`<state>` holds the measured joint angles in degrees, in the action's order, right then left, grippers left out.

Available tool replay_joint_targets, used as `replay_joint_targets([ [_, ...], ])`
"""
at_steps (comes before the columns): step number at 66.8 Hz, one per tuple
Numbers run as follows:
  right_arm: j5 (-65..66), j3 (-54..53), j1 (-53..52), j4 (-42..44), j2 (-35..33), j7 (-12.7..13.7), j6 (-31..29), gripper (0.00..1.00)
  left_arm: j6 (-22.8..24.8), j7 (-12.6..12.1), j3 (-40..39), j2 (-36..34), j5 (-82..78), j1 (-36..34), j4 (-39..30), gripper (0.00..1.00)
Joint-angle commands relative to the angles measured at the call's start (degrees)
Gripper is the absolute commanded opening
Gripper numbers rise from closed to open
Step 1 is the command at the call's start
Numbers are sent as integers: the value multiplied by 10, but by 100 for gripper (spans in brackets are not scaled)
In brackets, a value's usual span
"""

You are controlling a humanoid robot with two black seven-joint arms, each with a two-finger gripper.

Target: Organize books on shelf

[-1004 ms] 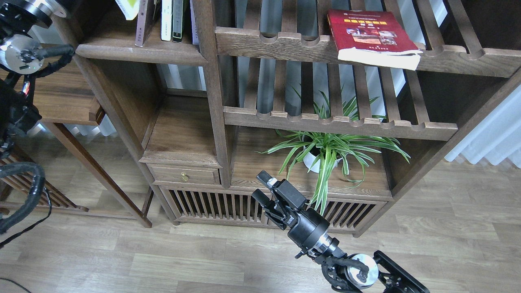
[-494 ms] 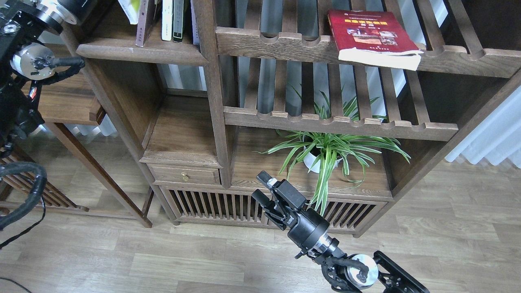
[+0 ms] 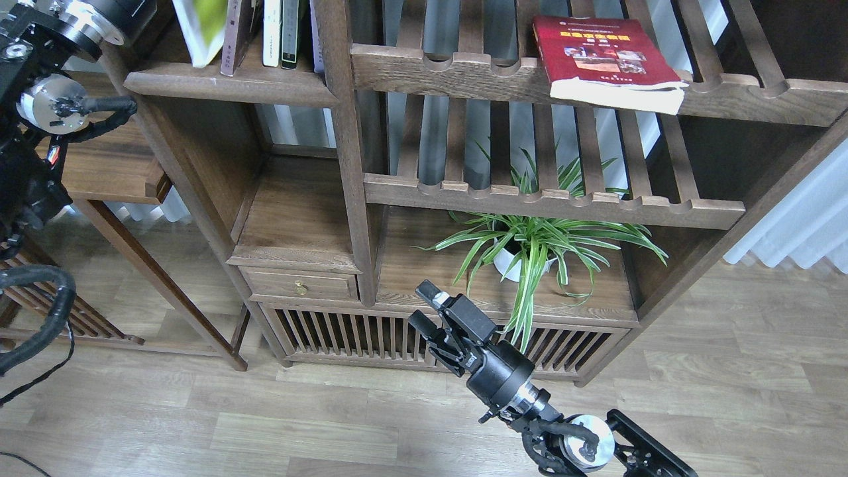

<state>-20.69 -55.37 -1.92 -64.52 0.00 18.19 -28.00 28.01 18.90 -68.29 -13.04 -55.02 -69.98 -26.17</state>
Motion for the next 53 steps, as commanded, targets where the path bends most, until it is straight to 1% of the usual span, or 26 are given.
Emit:
replay_joint_targets([
  [1,-1,0,0,-1,0,0,0,98,0,1,-2,2,2,-2,-4,40],
  [17,0,-3,1,-1,0,0,0,98,0,-4,-6,10,39,-21,-41,41],
  [23,0,-3,2,0,0,0,0,98,0,-8,-9,10,71,-38,-57,42],
  [30,-1,-6,1,-1,0,0,0,98,0,-10,-9,8,116,-38,-78,44],
  [39,-1,-8,0,-5,0,-1,0,98,0,-11,-9,-3,168,-22,-117,46],
  [40,-2,-16,0,-10,0,-1,0,98,0,-11,-10,-9,184,-8,-135,47],
  [46,-4,-32,-1,-16,0,-1,0,98,0,-11,-11,-14,210,13,-178,51],
  [53,-6,-55,0,-25,0,-7,0,98,0,-11,-14,-20,237,46,-234,56],
])
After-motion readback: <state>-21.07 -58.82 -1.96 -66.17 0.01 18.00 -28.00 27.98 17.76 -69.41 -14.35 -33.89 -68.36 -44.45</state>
